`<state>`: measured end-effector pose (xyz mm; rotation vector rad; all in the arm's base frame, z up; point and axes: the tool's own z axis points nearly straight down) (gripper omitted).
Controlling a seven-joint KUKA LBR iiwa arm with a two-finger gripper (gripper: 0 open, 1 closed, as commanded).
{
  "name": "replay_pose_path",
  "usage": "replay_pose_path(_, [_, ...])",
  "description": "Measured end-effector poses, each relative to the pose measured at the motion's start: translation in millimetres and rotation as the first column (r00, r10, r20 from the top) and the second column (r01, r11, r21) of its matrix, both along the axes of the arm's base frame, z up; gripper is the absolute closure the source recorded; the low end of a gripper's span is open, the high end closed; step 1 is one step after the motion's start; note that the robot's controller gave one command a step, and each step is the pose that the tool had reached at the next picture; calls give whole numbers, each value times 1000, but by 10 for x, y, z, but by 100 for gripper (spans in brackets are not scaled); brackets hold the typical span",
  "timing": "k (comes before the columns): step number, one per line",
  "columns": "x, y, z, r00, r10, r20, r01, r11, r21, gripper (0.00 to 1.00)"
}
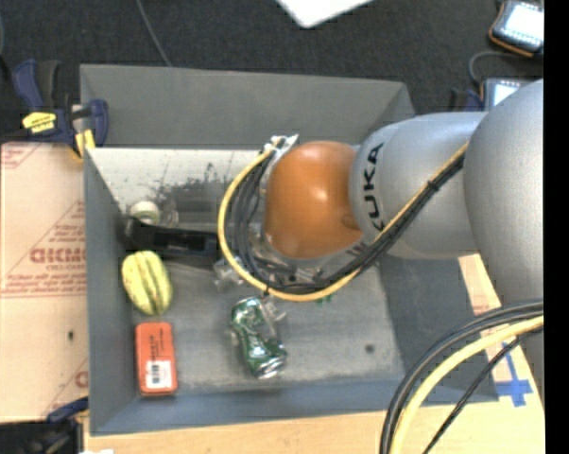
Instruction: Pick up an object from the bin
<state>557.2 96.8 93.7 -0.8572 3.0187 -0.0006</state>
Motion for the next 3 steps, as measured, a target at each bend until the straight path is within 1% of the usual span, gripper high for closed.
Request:
replay_pose_path(1, [37,-67,-77,930,-367,-2,367,930,4,100])
replay_pose_path(2, [38,-67,-77,930,-368,-1,368,930,4,100])
replay_pose_path(3, [1,-64,230,924,-382,-4,382,924,3,100])
